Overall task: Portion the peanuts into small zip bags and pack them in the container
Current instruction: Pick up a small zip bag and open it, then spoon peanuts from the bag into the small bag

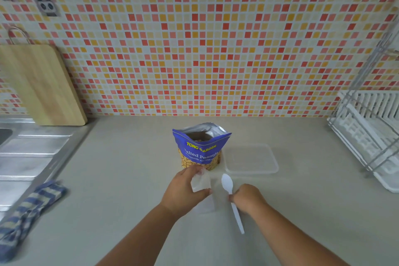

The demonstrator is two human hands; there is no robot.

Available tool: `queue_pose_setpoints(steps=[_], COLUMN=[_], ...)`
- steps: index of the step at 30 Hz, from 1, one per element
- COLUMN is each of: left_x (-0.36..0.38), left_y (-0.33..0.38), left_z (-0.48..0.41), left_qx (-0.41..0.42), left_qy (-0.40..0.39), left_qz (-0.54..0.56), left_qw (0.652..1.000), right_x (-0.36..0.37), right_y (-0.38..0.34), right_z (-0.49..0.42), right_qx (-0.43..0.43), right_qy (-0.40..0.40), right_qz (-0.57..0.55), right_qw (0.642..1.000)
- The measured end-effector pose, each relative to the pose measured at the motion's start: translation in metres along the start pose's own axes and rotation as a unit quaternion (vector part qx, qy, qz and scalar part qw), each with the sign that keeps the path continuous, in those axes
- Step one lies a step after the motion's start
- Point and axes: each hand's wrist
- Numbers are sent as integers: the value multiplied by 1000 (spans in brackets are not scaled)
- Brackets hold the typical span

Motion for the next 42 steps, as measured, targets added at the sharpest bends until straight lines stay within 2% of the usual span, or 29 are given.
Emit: queue_pose_setpoints(steps=[3,6,7,9,13,16,18,20,23,27,32,38,42], left_x=[-6,-20,-26,-39,-63,-81,-91,-99,-106,-113,-119,-119,-120], left_y=[1,9,12,20,32,33,31,28,26,22,17,13,15], left_z=[3,5,6,6,-5,-18,-26,-34,-40,-42,-40,-42,-42], left_qx=[16,35,45,60,66,51,35,17,16,42,67,63,39], left_qy=[14,49,63,93,116,98,78,50,13,-8,-23,-35,-43], left_qz=[3,15,21,34,56,49,40,25,-16,-29,-21,-4,10], left_qw=[1000,998,997,993,989,993,996,998,1000,999,997,997,998], right_x=[-20,-51,-63,-83,-115,-128,-131,-131,-123,-104,-89,-91,-104], right_y=[4,8,6,-5,-50,-89,-117,-143,-173,-188,-179,-165,-161], right_z=[14,44,53,67,70,70,70,68,59,41,18,5,0], right_qx=[-84,-152,-174,-212,-244,-202,-147,-102,-71,-26,0,-35,-16], right_qy=[-96,-192,-195,-139,71,143,168,157,112,58,65,92,88], right_qz=[-118,-254,-270,-263,-115,112,278,393,442,389,251,183,159], right_qw=[985,936,927,931,960,962,934,900,887,919,966,978,983])
Point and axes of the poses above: each hand's wrist, its own z-axis away from the middle knuckle, its own x-axis out of the palm, y = z × x, and after that the axes turned 14 degrees about -y, right-handed
